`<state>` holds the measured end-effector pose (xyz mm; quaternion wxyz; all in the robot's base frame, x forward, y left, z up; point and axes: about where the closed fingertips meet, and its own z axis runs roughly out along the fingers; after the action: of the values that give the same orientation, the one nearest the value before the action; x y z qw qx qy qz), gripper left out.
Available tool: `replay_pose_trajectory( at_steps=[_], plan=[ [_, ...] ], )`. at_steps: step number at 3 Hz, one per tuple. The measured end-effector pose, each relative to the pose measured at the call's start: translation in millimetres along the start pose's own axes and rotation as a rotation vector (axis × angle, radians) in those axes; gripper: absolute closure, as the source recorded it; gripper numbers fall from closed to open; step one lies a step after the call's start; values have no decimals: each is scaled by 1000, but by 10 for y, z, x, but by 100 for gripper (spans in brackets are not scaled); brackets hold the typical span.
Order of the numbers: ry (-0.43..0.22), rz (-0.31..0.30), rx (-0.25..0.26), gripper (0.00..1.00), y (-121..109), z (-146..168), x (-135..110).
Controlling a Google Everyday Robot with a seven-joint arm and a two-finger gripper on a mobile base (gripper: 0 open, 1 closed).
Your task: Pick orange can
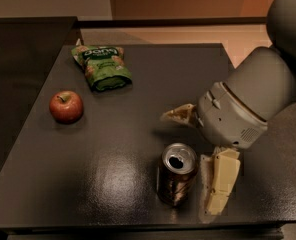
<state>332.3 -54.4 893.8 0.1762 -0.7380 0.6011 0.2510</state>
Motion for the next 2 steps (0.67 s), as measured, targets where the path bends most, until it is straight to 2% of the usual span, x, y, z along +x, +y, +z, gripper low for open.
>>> replay_pose_trajectory(
  at_steps=[1,2],
  plan=[
    [-10,-17,-16,16,41,43,-54],
    [-16,-34,-33,40,74,68,-87]
  ],
)
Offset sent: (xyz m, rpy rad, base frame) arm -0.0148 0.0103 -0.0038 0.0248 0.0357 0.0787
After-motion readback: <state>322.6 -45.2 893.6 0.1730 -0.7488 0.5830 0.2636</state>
